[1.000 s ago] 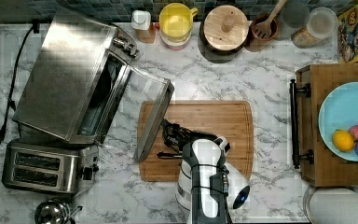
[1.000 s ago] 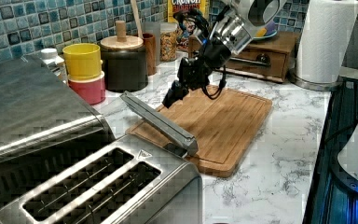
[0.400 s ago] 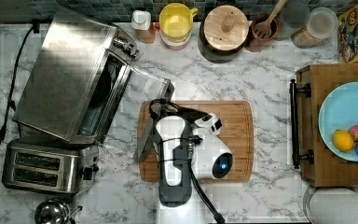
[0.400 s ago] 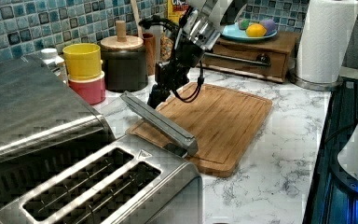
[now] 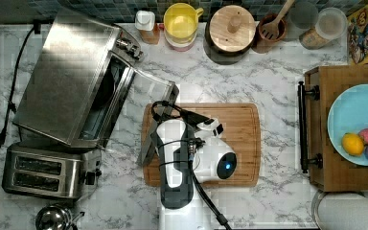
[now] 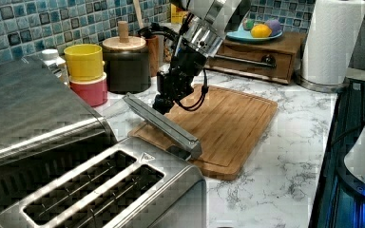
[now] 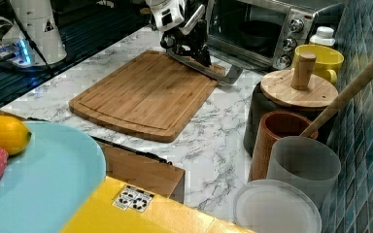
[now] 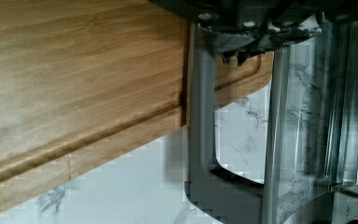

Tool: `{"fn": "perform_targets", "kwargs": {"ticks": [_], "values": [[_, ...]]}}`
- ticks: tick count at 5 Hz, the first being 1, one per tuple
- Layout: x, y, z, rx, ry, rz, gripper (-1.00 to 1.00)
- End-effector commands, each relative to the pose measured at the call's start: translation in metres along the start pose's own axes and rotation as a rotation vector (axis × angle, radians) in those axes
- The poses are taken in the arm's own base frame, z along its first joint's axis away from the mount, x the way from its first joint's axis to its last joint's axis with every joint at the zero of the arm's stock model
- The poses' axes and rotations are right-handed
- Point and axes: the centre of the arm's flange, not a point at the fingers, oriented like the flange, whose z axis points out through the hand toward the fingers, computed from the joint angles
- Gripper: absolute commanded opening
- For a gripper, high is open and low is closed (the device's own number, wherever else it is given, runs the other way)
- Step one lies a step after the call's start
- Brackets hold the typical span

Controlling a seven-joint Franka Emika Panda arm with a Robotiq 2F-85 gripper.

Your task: Close the oven.

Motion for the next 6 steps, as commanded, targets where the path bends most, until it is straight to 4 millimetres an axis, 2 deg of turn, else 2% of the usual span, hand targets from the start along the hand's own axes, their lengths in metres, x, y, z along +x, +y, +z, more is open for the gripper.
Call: {"fn": "perform_targets", "kwargs": {"ticks": [1, 3, 4, 5, 6], "values": [[0.023, -0.028, 0.020, 0.147, -0.160, 0.011, -1.00], [0.023, -0.057, 0.019, 0.201, -0.170, -0.031, -1.00], [0.021, -0.077, 0.006, 0.224, -0.148, -0.051, -1.00], [0.020, -0.117, -0.024, 0.245, -0.097, -0.089, -1.00], [0.009, -0.175, -0.051, 0.289, -0.083, -0.153, -1.00]]}}
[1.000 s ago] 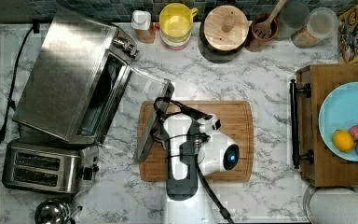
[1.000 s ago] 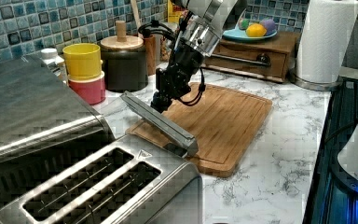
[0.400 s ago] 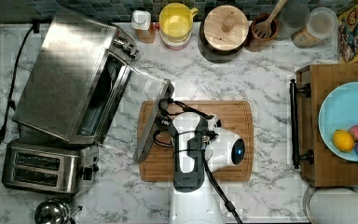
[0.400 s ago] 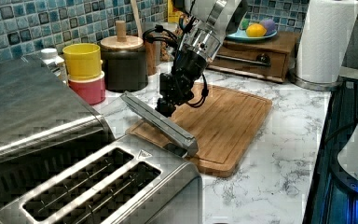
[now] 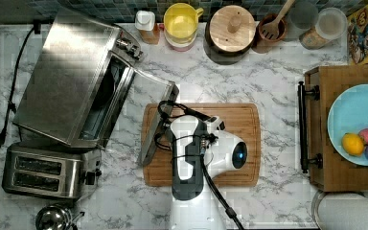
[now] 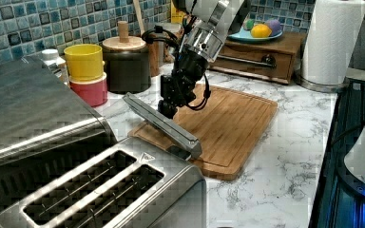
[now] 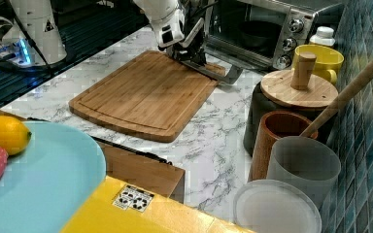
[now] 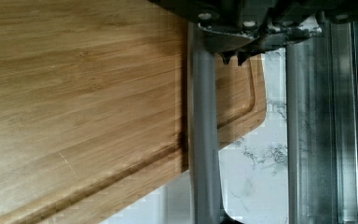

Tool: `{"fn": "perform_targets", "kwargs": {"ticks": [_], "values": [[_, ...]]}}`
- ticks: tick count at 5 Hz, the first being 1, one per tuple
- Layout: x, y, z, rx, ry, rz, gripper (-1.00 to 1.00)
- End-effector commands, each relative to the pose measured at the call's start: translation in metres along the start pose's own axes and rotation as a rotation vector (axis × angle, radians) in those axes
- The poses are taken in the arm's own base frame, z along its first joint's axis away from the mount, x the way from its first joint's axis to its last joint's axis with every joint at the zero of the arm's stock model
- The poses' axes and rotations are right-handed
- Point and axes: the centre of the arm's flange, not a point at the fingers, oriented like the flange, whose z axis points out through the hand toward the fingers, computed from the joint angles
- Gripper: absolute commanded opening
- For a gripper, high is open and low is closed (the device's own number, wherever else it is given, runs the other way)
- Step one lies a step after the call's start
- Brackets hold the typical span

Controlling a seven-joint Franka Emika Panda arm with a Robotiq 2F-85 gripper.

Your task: Close the oven.

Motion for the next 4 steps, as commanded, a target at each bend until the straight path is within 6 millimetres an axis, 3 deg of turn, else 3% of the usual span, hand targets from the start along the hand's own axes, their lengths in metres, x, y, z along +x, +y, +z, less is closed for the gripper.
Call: {"fn": "perform_targets", "kwargs": {"ticks": [1, 2, 3, 4], "values": [[-0.019, -0.259, -0.057, 0.187, 0.053, -0.283, -1.00], [-0.022, -0.318, -0.047, -0.010, 0.058, -0.338, -1.00], [-0.015, -0.363, -0.038, -0.178, 0.082, -0.335, -1.00], [-0.012, -0.391, -0.047, -0.337, 0.220, -0.274, -1.00]]}}
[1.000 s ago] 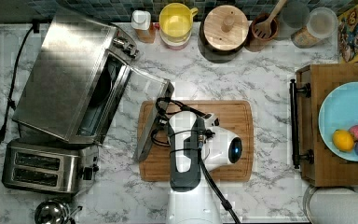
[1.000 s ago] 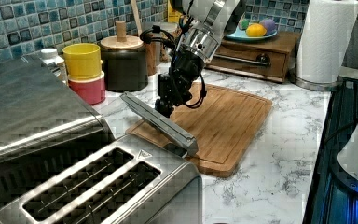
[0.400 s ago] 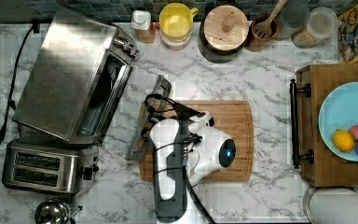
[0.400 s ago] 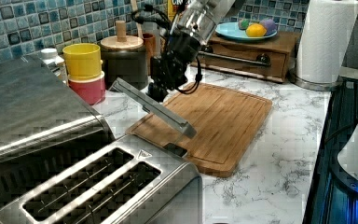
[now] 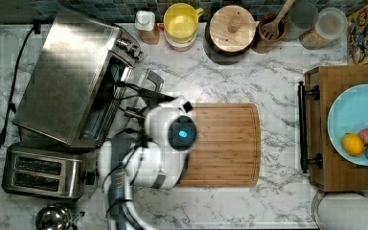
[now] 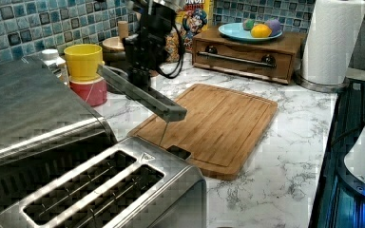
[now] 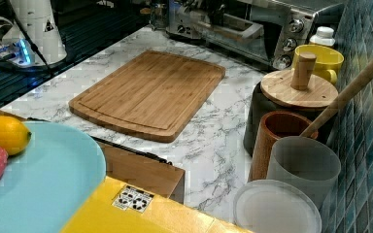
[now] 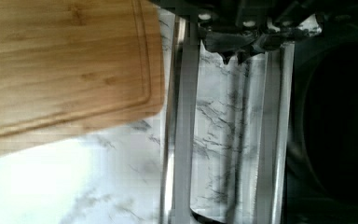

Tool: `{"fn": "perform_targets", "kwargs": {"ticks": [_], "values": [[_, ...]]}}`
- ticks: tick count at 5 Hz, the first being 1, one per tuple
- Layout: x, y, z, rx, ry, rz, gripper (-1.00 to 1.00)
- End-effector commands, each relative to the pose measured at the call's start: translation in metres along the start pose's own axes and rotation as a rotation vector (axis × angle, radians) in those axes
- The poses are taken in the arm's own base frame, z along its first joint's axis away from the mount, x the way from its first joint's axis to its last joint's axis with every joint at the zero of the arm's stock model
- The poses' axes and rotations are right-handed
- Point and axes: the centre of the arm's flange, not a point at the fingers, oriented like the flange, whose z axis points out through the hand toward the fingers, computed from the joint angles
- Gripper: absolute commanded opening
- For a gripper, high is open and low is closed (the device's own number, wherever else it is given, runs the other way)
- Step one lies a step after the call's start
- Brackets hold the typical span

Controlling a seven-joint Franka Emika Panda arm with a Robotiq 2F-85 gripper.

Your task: Close the oven.

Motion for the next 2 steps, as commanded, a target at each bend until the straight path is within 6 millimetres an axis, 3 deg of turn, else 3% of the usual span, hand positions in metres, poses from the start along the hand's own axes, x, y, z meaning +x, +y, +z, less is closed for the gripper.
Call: {"fn": "perform_targets", "kwargs": {"ticks": [1, 2], "values": [[0.006, -0.203, -0.091, -0.186, 0.315, -0.102, -1.00], [0.011, -0.201, -0.104, -0.258, 0.371, -0.060, -1.00]]}}
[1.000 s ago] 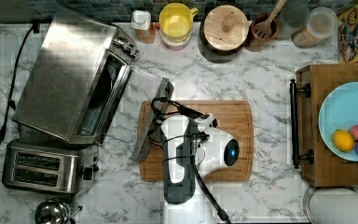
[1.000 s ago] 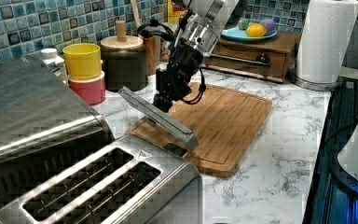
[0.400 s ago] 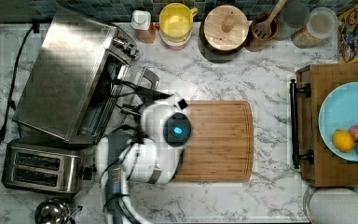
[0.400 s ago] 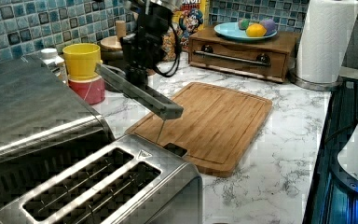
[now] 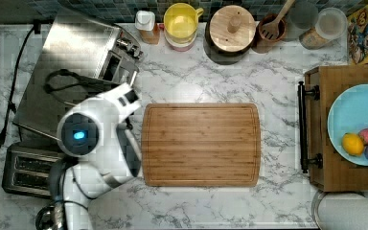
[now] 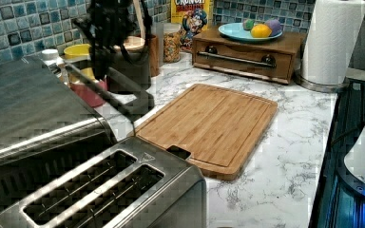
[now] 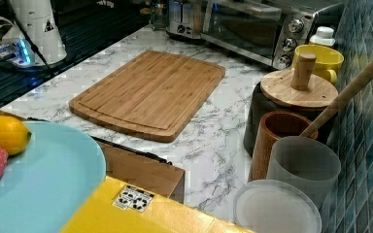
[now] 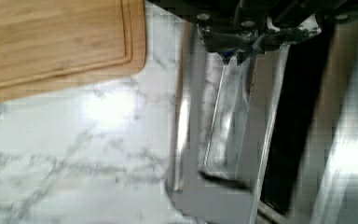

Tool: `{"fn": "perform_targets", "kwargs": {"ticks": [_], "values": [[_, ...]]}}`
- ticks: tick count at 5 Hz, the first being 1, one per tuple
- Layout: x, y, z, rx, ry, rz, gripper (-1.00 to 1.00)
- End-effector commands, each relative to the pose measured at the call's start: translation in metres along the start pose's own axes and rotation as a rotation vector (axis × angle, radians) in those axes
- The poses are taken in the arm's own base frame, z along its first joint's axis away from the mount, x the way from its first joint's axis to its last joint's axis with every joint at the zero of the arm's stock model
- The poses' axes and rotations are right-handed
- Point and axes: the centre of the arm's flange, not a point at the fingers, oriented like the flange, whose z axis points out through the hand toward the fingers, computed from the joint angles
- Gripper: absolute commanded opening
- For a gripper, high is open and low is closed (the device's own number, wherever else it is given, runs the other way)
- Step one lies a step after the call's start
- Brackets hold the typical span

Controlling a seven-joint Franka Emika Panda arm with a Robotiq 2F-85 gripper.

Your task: Close the oven.

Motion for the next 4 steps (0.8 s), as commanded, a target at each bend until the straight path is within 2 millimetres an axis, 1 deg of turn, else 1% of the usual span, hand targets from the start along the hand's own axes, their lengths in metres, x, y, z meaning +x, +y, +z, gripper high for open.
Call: {"fn": "perform_targets", "kwargs": {"ticks": [1, 2, 4], "values": [[0.049, -0.031, -0.093, 0.027, 0.137, 0.038, -1.00], [0.055, -0.019, -0.120, 0.022, 0.083, 0.101, -1.00], [0.055, -0.019, -0.120, 0.022, 0.083, 0.101, -1.00]]}}
